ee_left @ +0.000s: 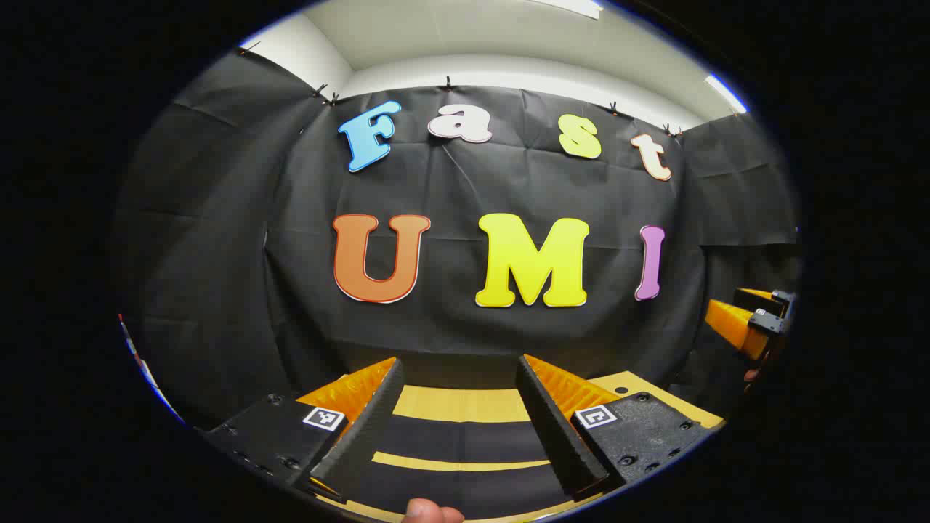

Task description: Grasp the waist and the cuffs of the jeans and fold them to make the two legs overlap; first hold the waist and fold one-third of the jeans toward the cuffs, then hold the cuffs and fold the remaining one-third in the same direction to finish folding.

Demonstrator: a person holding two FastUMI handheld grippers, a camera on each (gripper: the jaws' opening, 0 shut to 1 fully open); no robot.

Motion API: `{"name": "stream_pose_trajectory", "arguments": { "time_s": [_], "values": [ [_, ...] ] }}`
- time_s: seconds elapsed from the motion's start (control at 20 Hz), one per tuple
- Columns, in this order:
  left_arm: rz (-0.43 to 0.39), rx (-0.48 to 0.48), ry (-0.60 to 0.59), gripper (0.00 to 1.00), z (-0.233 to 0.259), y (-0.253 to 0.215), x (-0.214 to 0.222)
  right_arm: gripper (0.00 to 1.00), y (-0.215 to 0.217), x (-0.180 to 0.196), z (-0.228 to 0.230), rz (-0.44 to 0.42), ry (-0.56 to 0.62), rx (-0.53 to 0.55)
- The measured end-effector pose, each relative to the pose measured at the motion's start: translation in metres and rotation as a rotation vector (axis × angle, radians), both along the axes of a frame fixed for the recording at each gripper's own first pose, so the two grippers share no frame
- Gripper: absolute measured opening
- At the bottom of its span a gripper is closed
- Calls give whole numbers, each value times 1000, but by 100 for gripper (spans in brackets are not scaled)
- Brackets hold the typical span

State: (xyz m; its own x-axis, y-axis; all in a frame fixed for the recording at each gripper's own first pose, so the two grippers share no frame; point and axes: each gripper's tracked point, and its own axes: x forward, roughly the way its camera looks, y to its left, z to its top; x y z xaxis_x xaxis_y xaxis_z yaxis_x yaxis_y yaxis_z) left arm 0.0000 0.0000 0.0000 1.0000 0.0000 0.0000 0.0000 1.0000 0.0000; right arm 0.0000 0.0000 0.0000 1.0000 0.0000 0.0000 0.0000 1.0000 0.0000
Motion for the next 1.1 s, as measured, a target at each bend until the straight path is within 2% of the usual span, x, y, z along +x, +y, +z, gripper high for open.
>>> {"name": "stream_pose_trajectory", "arguments": {
  "time_s": [0.2, 0.65, 0.7, 0.75, 0.85, 0.9, 1.1],
  "values": [
    [0, 6, -18, 99, 9, 0, -1, 93, 2, 2, -7, 14, 25, -9],
    [6, 28, -49, 99, 20, 7, 0, 93, -12, 14, 6, -14, -8, -21],
    [4, 29, -49, 99, 18, 7, 0, 97, -14, 15, 6, -18, -8, -25],
    [2, 29, -47, 99, 17, 7, 0, 97, -16, 15, 4, -21, -4, -24],
    [6, 8, -42, 99, 12, 11, 2, 97, -19, 18, -1, -29, 9, -20],
    [5, -8, -35, 99, 8, 12, 1, 93, -24, 18, -5, -39, 15, -21],
    [47, -31, -5, 99, -3, 37, 6, 92, -51, 18, -9, -82, 29, -37]
  ]
}}
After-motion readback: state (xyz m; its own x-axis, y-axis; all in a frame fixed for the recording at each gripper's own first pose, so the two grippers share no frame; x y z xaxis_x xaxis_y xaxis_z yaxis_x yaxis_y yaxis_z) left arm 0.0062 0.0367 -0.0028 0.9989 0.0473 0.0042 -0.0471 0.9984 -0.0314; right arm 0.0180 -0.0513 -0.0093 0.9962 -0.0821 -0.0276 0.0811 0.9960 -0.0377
